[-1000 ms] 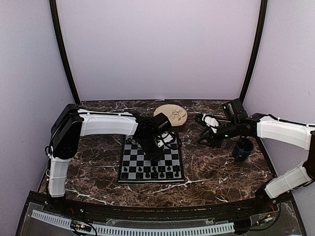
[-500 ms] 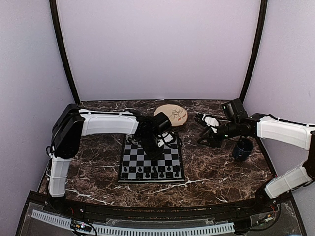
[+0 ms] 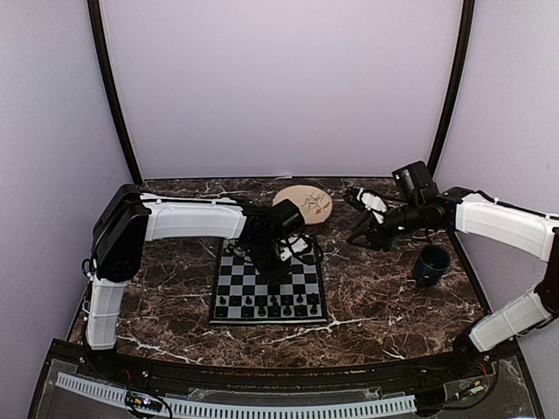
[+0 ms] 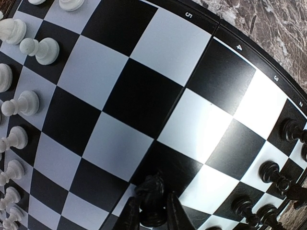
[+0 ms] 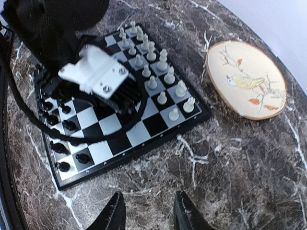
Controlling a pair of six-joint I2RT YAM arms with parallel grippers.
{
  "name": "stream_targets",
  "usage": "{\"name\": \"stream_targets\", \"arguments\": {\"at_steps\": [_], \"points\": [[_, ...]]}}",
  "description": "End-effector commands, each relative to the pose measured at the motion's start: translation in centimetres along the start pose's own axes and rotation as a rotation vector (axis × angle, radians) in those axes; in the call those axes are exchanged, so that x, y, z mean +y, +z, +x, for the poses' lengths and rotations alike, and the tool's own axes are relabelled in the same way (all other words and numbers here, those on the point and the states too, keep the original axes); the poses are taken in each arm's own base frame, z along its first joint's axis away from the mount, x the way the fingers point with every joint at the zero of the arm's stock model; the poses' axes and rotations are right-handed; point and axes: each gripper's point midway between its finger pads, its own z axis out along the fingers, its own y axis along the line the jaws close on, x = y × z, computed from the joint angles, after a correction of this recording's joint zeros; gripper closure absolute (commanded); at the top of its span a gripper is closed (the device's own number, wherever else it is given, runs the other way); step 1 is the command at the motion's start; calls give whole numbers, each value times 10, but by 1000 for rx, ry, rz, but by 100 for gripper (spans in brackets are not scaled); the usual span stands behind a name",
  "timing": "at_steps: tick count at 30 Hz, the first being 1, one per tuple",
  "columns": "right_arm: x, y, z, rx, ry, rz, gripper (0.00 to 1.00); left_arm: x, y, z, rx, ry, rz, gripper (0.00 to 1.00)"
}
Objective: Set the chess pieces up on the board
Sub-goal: Pick up the knight from the chessboard, then pass from the left arm to the right
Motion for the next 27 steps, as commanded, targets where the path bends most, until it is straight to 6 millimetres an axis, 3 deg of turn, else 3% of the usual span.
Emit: {"name": "stream_targets", "arguments": {"at_steps": [1, 6, 9, 14, 20, 27], "points": [[-5, -18, -46, -79, 26, -26, 65, 1, -19, -9, -73, -4, 9, 91], [-13, -20, -80, -113, 116, -67, 64, 5, -48, -32, -258, -54, -4, 91], [-30, -20, -100, -124, 183, -42, 64, 8, -66, -41, -394, -100, -11, 91], [-45, -6, -113, -116, 314, -100, 62, 1, -106, -55, -647, -127, 38, 90], [-1, 30, -111, -55, 424, -444, 57, -7, -129, -56, -787, -111, 80, 88], [43, 56, -111, -6, 488, -631, 55, -10, -134, -56, -803, -100, 95, 87]]}}
